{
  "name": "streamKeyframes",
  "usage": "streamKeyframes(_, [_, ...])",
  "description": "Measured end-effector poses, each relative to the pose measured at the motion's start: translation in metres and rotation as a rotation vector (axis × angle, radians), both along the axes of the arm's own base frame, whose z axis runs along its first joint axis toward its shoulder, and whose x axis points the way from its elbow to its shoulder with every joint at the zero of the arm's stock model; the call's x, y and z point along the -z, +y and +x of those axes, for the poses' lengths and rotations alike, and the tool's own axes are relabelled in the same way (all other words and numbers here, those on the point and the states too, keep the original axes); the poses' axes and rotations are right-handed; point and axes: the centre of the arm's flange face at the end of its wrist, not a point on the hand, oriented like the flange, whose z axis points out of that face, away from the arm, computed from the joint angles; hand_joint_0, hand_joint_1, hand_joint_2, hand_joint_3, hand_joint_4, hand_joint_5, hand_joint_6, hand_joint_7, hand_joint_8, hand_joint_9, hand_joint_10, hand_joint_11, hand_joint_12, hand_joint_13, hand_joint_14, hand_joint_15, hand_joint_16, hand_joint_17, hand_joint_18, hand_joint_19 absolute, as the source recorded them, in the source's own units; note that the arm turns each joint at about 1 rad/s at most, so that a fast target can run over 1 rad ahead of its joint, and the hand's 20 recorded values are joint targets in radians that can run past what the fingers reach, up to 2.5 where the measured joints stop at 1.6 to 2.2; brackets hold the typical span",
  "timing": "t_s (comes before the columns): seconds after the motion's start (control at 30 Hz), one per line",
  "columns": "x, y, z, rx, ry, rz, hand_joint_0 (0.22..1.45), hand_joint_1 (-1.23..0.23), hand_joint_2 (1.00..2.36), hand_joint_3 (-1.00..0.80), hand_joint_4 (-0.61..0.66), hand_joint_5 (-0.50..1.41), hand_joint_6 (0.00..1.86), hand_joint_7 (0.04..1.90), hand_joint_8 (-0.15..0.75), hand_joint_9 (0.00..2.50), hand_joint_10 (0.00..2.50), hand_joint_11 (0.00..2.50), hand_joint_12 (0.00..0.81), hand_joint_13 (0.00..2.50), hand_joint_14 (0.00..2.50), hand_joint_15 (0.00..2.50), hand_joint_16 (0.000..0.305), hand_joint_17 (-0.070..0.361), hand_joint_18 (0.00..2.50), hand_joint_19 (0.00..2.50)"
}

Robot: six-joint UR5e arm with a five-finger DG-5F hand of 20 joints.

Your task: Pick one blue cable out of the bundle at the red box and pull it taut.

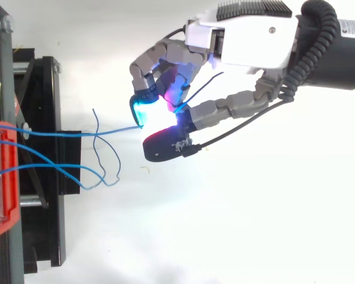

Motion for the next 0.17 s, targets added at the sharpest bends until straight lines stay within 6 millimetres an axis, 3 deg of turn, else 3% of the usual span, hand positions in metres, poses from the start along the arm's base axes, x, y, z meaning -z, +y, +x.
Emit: streamKeyframes(0.17, [0.0, 0.0, 0.0, 0.0, 0.0, 0.0, 0.69, -0.8, 1.02, -0.14, 0.13, -0.16, 0.92, 1.35, 0.345, 1.09, 0.01, 1.4, 0.375, 0.69, 0.02, 0.54, 0.053, 0.119, 0.54, 0.41])
